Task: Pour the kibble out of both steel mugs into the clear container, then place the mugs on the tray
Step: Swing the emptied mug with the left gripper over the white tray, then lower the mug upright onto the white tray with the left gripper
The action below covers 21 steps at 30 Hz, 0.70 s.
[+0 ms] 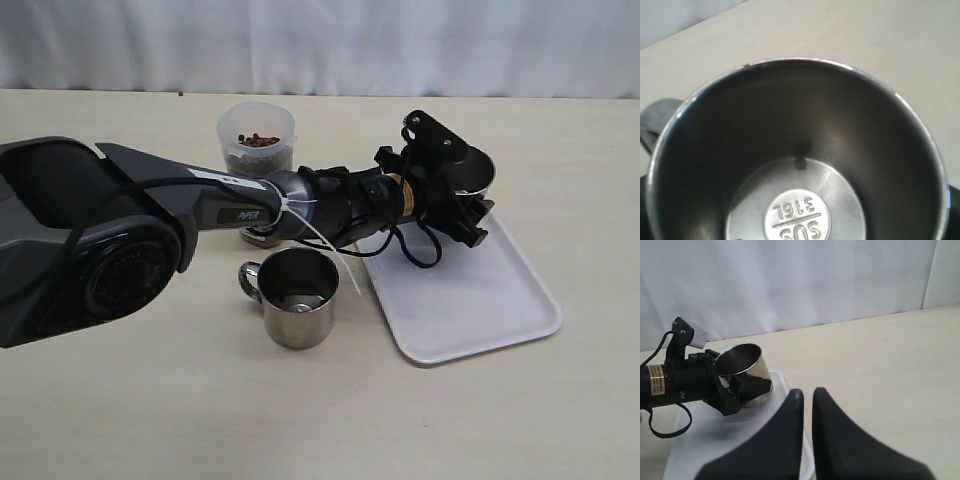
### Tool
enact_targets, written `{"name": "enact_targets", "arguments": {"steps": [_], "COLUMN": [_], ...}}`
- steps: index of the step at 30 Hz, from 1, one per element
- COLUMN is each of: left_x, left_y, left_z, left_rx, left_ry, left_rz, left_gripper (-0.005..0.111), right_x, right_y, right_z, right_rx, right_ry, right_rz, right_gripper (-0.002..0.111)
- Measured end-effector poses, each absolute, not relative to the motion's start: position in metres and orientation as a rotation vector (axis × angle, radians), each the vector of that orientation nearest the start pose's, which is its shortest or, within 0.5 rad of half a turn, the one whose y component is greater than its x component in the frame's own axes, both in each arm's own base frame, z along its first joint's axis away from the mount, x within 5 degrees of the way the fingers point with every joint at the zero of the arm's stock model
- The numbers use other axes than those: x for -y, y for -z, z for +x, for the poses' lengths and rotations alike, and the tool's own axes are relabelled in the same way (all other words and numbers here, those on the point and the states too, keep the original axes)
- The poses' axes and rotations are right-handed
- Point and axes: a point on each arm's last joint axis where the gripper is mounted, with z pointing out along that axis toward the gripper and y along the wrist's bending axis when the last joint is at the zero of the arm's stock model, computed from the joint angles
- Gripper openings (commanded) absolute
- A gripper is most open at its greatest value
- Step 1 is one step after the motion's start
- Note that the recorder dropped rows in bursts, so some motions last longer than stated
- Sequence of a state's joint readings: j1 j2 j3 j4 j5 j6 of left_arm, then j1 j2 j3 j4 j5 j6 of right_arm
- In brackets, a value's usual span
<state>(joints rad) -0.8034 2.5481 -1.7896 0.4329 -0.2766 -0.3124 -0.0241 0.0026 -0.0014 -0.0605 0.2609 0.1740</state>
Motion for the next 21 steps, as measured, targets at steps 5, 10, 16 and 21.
{"name": "enact_targets", "arguments": {"steps": [5, 10, 16, 21], "left_x": [0.4020, 0.4012, 0.4002, 0.4003], "left_y": [-0.0706, -0.0695, -0.0680, -0.0681], "left_z": [0.3732, 0.3735, 0.3736, 0.3736], "left_rx": [-1.792, -1.808, -1.836, -1.837], "left_ry": [0.561, 0.548, 0.546, 0.550], "left_rz": [0.961, 0.964, 0.952, 0.948], "left_gripper": [0.031, 0.057, 0.070, 0.081], "right_x": [0.0028, 0.0028, 0.0028, 0.0028], "right_y": [-0.1899, -0.1899, -0.1899, -0.1899], "right_z": [0.0552, 0.0552, 0.0552, 0.0552], "right_rx": [-1.740, -1.740, -1.740, -1.740], "right_ry": [-0.053, -0.053, -0.053, -0.053], "right_rz": [0.133, 0.133, 0.133, 0.133], "right_gripper": [0.005, 0.005, 0.005, 0.005]}}
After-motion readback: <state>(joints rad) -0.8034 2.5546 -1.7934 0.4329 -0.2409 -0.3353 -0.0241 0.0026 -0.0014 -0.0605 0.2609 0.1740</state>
